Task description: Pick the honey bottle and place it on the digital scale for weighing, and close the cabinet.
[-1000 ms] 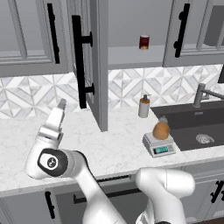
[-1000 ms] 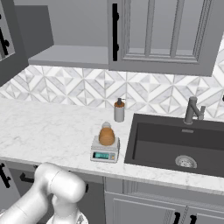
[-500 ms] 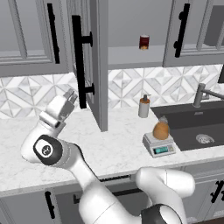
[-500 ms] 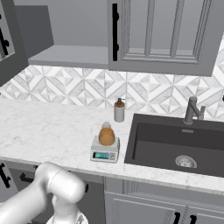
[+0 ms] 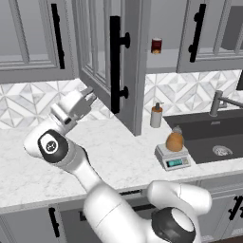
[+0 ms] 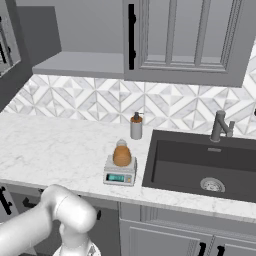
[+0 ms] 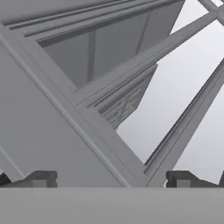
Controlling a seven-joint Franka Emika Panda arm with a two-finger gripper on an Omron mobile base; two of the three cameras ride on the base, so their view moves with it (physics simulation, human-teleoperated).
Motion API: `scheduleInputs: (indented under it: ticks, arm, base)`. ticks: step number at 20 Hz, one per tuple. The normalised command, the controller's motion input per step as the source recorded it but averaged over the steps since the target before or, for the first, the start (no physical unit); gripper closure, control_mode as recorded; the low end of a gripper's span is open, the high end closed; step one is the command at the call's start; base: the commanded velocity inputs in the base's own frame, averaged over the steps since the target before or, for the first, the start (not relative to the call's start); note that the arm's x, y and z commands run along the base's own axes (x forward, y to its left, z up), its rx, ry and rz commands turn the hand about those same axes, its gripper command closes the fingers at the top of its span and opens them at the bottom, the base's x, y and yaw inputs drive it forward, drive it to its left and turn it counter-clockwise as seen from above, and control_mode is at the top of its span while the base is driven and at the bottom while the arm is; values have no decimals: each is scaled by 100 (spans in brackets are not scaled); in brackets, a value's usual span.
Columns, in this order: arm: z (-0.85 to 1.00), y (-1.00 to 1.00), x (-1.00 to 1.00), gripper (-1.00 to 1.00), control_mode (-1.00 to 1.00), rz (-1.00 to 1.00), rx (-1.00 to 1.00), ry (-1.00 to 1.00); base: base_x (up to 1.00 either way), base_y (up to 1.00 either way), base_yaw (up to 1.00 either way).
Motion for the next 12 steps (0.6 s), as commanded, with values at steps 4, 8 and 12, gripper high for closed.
scheduleInputs:
  ticks: [4,8,12]
  arm:
    - [4,-81,60,-100,-100,0,12,0]
    - [11,-57,85,-100,-100,0,14,0]
    - [13,-43,97,-100,-100,0,14,0]
  base:
    - [0,0,0]
    - [0,0,0]
    - [0,0,0]
